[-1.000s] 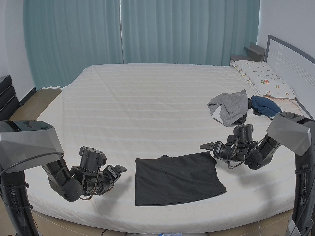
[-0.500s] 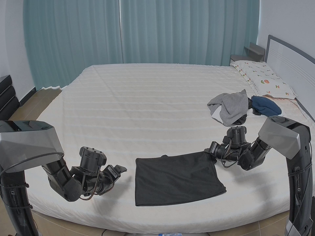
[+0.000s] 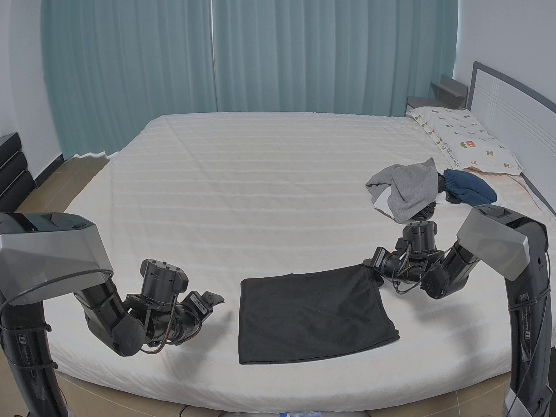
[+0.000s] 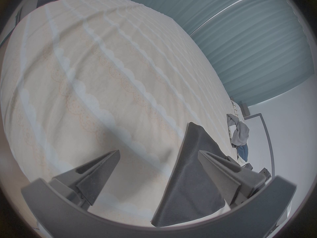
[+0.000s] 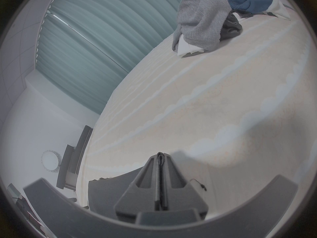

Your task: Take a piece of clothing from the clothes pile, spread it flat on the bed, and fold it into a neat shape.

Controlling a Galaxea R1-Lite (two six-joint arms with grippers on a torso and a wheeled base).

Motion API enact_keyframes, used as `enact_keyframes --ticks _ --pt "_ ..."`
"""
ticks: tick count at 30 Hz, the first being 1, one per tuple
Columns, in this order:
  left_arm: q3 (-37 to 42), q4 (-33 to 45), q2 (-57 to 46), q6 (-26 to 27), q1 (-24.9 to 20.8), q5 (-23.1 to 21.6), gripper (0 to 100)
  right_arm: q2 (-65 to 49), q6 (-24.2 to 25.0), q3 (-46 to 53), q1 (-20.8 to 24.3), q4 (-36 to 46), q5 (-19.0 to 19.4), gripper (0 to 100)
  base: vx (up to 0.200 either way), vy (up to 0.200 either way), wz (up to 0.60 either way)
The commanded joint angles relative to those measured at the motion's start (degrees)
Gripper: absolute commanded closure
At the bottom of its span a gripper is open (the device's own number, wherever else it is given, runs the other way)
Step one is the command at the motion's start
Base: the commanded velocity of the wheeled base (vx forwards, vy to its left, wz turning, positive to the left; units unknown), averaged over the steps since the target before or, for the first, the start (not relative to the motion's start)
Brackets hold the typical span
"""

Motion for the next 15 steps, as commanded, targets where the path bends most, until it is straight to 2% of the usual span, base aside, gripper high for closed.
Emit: enact_keyframes --ticks 1,15 --pt "-0.02 -0.02 0.08 0.04 0.01 0.01 0 -0.04 0.02 -1.03 0.00 0.00 -0.49 100 0.000 0.000 0.00" --pt "-0.10 -0.02 0.08 -0.05 0.01 0.01 0 0.76 -0.06 -1.29 0.00 -0.09 -0.66 100 0.000 0.000 0.00"
